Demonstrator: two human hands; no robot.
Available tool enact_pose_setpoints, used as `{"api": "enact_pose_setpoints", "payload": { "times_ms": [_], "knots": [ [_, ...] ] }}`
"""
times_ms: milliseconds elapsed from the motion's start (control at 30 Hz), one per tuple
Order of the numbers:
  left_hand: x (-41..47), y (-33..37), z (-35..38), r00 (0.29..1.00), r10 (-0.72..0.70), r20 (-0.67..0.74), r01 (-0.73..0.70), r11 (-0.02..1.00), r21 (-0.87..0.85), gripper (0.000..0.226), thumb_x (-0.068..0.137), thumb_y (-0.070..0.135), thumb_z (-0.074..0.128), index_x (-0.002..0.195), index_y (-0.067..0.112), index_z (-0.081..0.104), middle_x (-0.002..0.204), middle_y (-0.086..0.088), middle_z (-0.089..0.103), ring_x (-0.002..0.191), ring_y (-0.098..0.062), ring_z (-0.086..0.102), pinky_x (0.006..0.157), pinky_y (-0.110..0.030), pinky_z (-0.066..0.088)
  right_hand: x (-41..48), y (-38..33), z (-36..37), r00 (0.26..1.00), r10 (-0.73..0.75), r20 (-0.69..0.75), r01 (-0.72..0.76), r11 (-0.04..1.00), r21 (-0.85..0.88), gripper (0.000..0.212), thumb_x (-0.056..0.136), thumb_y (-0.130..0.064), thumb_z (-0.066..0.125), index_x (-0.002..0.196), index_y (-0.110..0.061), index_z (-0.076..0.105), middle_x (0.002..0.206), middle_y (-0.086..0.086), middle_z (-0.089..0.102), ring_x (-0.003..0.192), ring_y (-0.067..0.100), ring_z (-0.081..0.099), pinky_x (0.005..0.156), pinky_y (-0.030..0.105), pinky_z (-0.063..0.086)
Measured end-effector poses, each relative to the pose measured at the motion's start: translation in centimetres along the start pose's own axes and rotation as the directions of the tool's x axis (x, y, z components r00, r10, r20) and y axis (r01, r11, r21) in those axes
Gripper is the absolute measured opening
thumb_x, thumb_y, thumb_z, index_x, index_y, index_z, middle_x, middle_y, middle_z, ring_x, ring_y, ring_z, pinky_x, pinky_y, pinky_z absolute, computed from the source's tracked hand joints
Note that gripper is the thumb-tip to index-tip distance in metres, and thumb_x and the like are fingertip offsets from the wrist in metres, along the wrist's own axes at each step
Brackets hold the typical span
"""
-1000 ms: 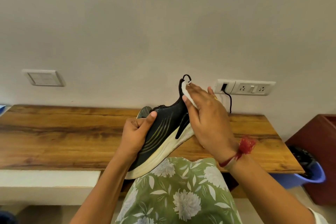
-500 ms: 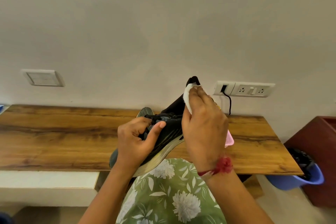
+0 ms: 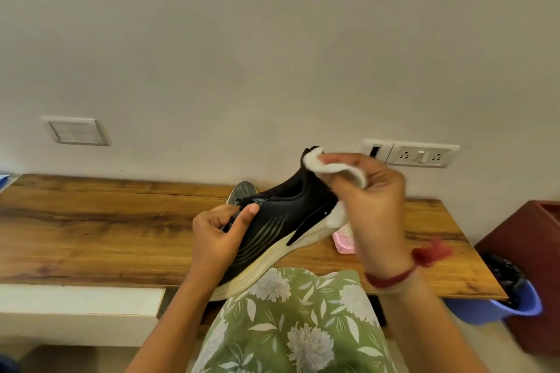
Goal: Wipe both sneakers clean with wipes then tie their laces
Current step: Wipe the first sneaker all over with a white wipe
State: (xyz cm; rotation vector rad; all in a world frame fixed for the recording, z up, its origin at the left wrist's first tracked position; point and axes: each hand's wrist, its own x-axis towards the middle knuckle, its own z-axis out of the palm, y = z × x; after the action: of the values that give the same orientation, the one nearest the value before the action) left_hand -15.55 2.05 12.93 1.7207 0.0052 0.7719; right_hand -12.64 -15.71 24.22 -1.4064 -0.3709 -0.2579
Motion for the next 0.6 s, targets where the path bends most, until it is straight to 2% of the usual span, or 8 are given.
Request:
{"api": "enact_pose_setpoints", "payload": {
  "times_ms": [33, 100, 200, 267, 333, 433, 500, 600],
  "knots": [
    [0.3, -0.1, -0.3, 0.999, -0.029, 0.016, 0.029, 0.998, -0.057, 0.075, 0.079, 0.065, 0.061, 0.042, 0.005, 0.037, 0.04, -0.003, 0.032, 0.04, -0.009, 0.03, 0.045, -0.018, 0.027, 0.5, -0.8, -0.7, 0.994, 0.11, 0.019, -0.112, 0.977, 0.181, 0.019, 0.072, 0.002, 0.069, 0.089, -0.004, 0.07, 0.09, 0.005, 0.073, 0.091, 0.018, 0.069, 0.078, 0.027, 0.054],
    [0.9, -0.2, -1.0, 0.994, -0.085, 0.065, 0.094, 0.983, -0.157, 0.063, 0.075, 0.067, 0.063, 0.039, 0.019, 0.042, 0.038, 0.006, 0.035, 0.037, -0.006, 0.03, 0.042, -0.017, 0.026, 1.7, -1.8, -2.2, 0.971, 0.228, 0.073, -0.238, 0.89, 0.388, 0.023, 0.075, 0.0, 0.065, 0.098, 0.001, 0.065, 0.095, 0.011, 0.071, 0.097, 0.025, 0.067, 0.083, 0.03, 0.054],
    [1.8, -0.8, -1.7, 0.977, -0.185, 0.105, 0.207, 0.941, -0.267, 0.075, 0.064, 0.072, 0.071, 0.04, 0.008, 0.041, 0.042, -0.004, 0.035, 0.038, -0.017, 0.028, 0.042, -0.021, 0.026, 3.1, -2.3, -3.1, 0.949, 0.313, 0.046, -0.295, 0.819, 0.492, 0.02, 0.079, 0.0, 0.062, 0.099, -0.003, 0.066, 0.094, 0.009, 0.071, 0.097, 0.022, 0.068, 0.089, 0.035, 0.053],
    [2.3, -1.6, -2.1, 0.959, -0.246, 0.143, 0.281, 0.897, -0.341, 0.08, 0.056, 0.073, 0.076, 0.042, 0.002, 0.041, 0.043, -0.007, 0.035, 0.039, -0.019, 0.027, 0.041, -0.022, 0.027, 3.3, -2.1, -3.0, 0.948, 0.315, 0.04, -0.3, 0.848, 0.438, 0.019, 0.082, -0.001, 0.061, 0.099, -0.006, 0.067, 0.096, 0.008, 0.072, 0.098, 0.021, 0.068, 0.091, 0.036, 0.053],
    [2.5, -2.1, -2.2, 0.933, -0.289, 0.214, 0.354, 0.845, -0.402, 0.076, 0.05, 0.072, 0.08, 0.05, 0.002, 0.049, 0.045, -0.005, 0.042, 0.04, -0.015, 0.037, 0.044, -0.024, 0.031, 3.1, -1.6, -2.4, 0.955, 0.274, 0.11, -0.295, 0.902, 0.316, 0.019, 0.087, -0.003, 0.057, 0.103, -0.007, 0.067, 0.1, 0.009, 0.072, 0.099, 0.022, 0.068, 0.087, 0.033, 0.054],
    [2.2, -2.2, -1.6, 0.862, -0.39, 0.322, 0.504, 0.715, -0.484, 0.076, 0.039, 0.068, 0.086, 0.062, 0.0, 0.062, 0.058, -0.01, 0.059, 0.052, -0.018, 0.056, 0.051, -0.027, 0.047, 2.3, -1.2, -0.8, 0.943, 0.227, 0.241, -0.262, 0.957, 0.124, 0.022, 0.091, -0.009, 0.055, 0.109, -0.006, 0.067, 0.107, 0.01, 0.071, 0.105, 0.023, 0.065, 0.093, 0.035, 0.051],
    [1.9, -2.3, -1.1, 0.827, -0.427, 0.366, 0.561, 0.663, -0.495, 0.066, 0.034, 0.068, 0.087, 0.064, 0.011, 0.072, 0.064, -0.01, 0.066, 0.058, -0.018, 0.063, 0.057, -0.027, 0.052, 1.9, -1.2, 0.4, 0.943, 0.208, 0.261, -0.23, 0.971, 0.057, 0.02, 0.091, -0.01, 0.056, 0.106, -0.01, 0.069, 0.101, 0.005, 0.073, 0.1, 0.017, 0.067, 0.087, 0.028, 0.052],
    [2.0, -2.0, -0.8, 0.813, -0.464, 0.353, 0.583, 0.667, -0.464, 0.067, 0.032, 0.072, 0.084, 0.068, 0.016, 0.076, 0.068, -0.008, 0.07, 0.063, -0.017, 0.067, 0.062, -0.03, 0.054, 0.9, -1.4, 1.7, 0.95, 0.166, 0.264, -0.155, 0.986, -0.061, 0.019, 0.093, -0.014, 0.055, 0.105, -0.019, 0.07, 0.087, -0.003, 0.073, 0.085, 0.008, 0.067, 0.073, 0.022, 0.051]
  ]
}}
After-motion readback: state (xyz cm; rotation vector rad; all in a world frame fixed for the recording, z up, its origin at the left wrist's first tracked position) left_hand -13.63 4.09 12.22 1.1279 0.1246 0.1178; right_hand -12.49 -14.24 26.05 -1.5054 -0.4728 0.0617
